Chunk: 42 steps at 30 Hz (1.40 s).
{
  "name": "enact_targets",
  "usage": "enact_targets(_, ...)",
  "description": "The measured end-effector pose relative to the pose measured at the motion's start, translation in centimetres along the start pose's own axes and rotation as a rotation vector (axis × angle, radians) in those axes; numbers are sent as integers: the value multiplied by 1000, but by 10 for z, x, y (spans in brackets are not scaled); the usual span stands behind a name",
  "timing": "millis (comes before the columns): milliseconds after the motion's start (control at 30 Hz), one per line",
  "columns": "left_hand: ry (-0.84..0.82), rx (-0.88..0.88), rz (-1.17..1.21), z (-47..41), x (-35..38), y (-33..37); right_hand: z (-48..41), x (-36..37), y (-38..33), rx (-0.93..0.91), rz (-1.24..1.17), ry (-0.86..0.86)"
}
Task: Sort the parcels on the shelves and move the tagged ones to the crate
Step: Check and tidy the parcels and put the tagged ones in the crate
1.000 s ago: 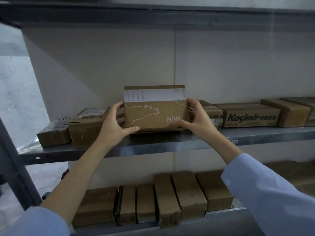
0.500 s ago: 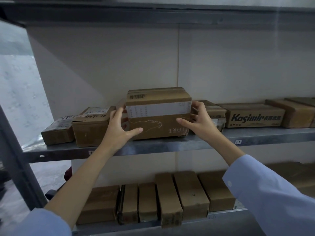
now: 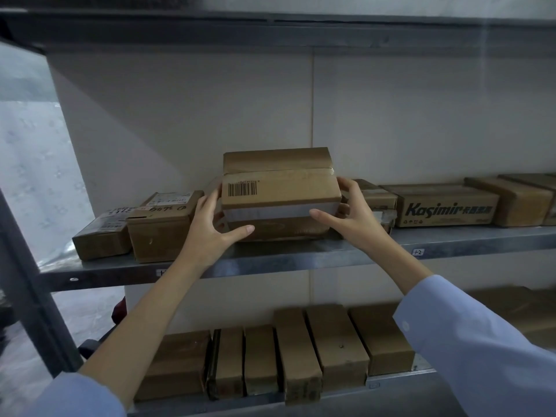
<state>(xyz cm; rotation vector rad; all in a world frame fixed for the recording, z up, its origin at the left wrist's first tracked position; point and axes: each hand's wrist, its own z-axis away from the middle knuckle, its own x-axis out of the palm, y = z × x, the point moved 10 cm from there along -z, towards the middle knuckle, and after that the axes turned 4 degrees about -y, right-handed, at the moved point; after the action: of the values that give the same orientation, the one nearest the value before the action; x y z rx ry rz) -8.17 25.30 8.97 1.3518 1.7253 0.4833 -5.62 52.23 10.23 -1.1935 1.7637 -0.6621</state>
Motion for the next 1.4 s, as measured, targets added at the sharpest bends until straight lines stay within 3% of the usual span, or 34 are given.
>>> enact_targets(267, 54, -12, -67, 4, -5, 1, 3, 4, -1, 13, -20, -25)
enact_targets(900, 49, -52, 118, 9, -1, 0, 2, 4, 10, 16, -17, -19)
enact_targets(1067, 6, -56, -17, 9, 5, 4, 3, 3, 13, 9, 84, -20)
enact_targets(1400, 31, -43, 84, 12, 5, -6, 2, 8, 23, 84, -75, -26)
